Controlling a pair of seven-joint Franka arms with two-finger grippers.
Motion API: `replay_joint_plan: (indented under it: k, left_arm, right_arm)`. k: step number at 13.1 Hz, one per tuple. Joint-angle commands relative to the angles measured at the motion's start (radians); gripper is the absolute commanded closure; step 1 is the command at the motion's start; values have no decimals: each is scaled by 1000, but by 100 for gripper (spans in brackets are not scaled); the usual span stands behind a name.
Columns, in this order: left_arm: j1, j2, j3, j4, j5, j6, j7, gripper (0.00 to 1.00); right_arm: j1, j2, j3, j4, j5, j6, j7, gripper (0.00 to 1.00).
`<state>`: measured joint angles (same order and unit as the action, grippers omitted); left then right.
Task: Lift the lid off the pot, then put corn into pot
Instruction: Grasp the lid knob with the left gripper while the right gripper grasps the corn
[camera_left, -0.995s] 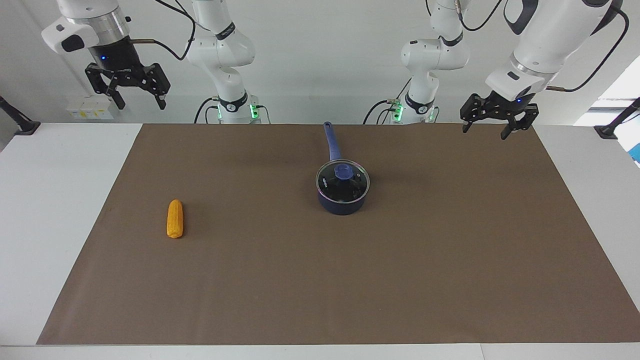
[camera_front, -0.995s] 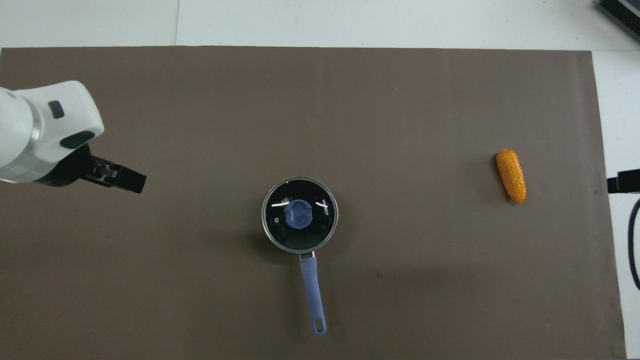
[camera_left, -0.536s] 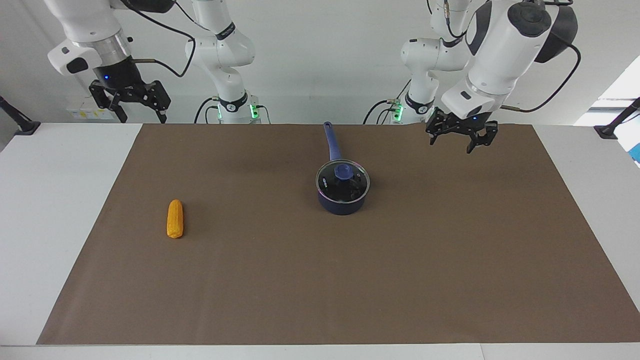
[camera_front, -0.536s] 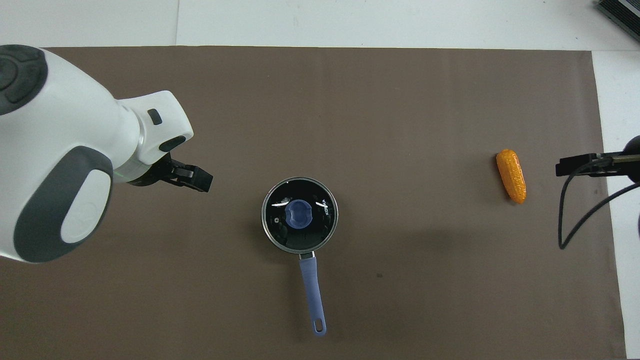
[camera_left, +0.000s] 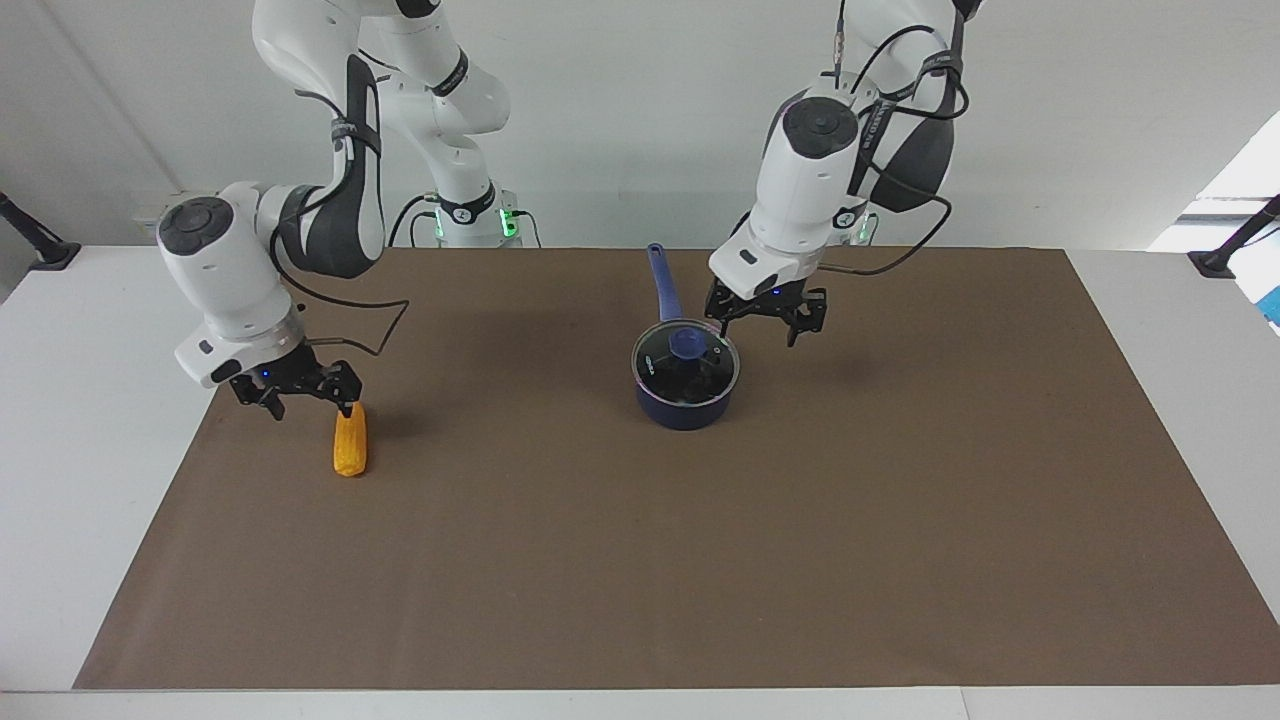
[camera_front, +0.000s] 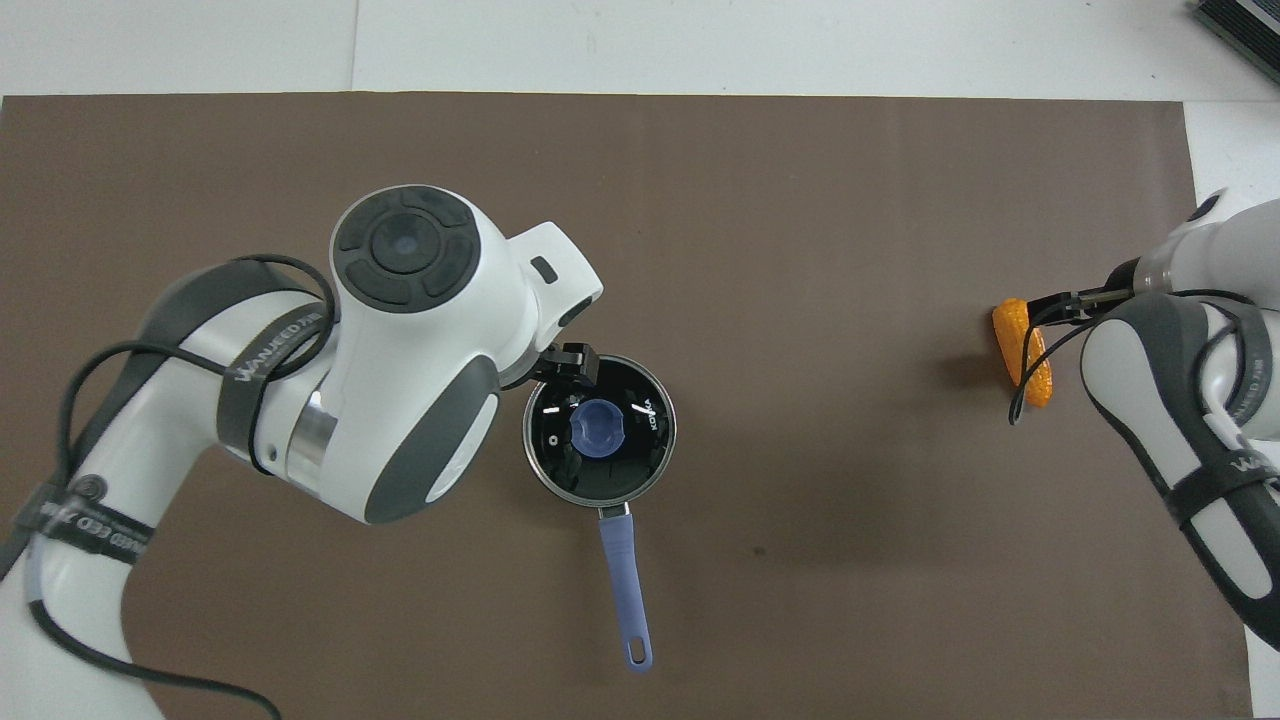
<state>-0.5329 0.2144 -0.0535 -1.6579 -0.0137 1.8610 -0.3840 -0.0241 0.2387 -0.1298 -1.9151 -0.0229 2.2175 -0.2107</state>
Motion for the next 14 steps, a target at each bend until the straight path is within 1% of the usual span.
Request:
replay_joint_plan:
  k: [1, 2, 4, 5, 6, 10, 11, 13, 14]
  left_arm:
    - [-53, 16, 15, -37, 18, 53, -85, 0]
    - [-76, 16, 17, -68, 20, 87, -114, 0]
    - [-117, 11, 17, -135, 20, 157, -159, 0]
    - [-125, 3, 17, -158, 20, 174, -167, 0]
    - [-125, 2, 15, -163, 20, 178, -180, 0]
    - [-145, 13, 18, -184, 20, 196, -193, 0]
    - [-144, 11, 18, -186, 20, 192, -191, 3]
    - [-141, 11, 18, -188, 20, 187, -190, 46]
    - [-137, 11, 18, -183, 20, 179, -191, 70]
  right_arm:
    - [-13, 45, 9, -19, 9, 59, -67, 0]
    - [-16, 71, 10, -19, 11, 83, -91, 0]
    - [-23, 122, 10, -18, 85, 135, -156, 0]
    - [-23, 145, 10, -18, 92, 155, -182, 0]
    - [-23, 152, 10, -19, 92, 169, -202, 0]
    - [-23, 152, 10, -19, 94, 159, -222, 0]
    - [-23, 152, 10, -19, 94, 157, -222, 0]
    - [-16, 152, 12, -13, 94, 156, -217, 0]
    - [-13, 154, 12, -7, 94, 154, -211, 18]
